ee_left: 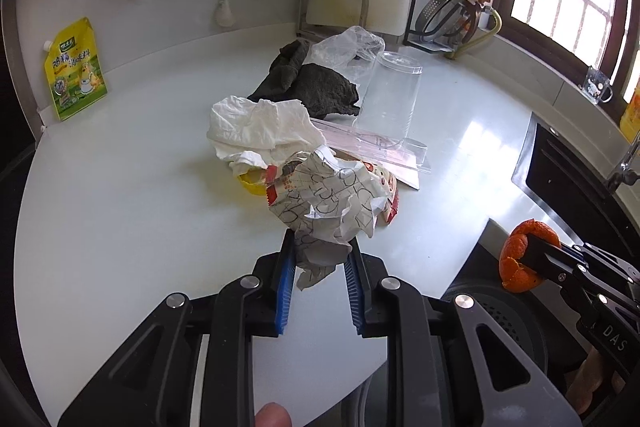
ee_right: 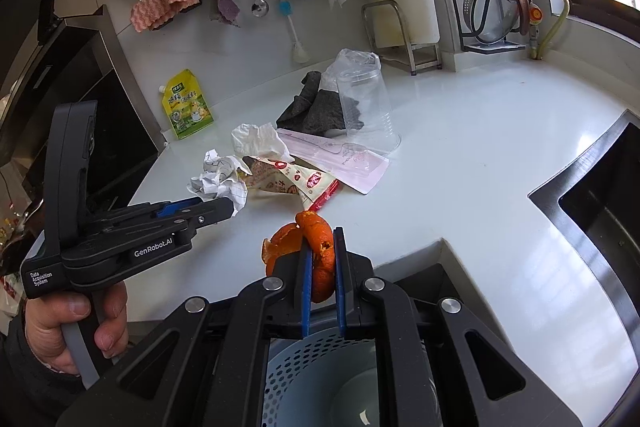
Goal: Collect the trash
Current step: 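Grasp the crumpled white paper with the left tool while the right tool holds the orange peel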
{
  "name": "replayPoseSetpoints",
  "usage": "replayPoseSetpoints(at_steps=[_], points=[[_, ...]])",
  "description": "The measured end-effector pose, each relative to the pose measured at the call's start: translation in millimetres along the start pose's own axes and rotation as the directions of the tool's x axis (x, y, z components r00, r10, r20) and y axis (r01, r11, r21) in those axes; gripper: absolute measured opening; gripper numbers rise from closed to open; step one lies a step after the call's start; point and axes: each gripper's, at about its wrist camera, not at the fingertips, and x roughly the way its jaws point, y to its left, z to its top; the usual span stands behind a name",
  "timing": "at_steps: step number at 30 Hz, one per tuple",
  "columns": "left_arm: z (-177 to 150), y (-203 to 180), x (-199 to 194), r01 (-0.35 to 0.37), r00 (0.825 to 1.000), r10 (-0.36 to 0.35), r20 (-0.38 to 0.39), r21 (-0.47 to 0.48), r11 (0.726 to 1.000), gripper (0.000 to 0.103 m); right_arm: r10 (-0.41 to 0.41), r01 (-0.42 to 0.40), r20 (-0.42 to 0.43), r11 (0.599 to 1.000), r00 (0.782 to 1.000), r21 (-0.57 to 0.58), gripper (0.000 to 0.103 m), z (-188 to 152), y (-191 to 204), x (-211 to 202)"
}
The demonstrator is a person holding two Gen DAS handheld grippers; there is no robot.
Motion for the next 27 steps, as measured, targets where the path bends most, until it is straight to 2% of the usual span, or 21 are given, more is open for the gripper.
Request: replayPoseSetpoints(at_steps=[17, 22, 27], points=[[-30, 37, -68, -0.026, 0.998, 0.031, 0.061, -0.090, 0.996, 0.023, 0.018, -0.018, -0.006, 0.999, 1.000, -0.036, 0.009, -11, 33, -21], [-37, 37, -80, -0.022, 0.997, 0.027, 0.067, -0.079, 0.997, 0.023, 0.014, -0.014, 0.004, 0.999, 1.000, -0.049, 0.009, -13, 39, -32], [-42, 21, -91, 0.007, 0.997, -0.004, 0.079, -0.039, 0.999, 0.023, -0.002, 0.002, 0.007, 0.999, 1.000, -0.046, 0.009, -20, 39, -43]])
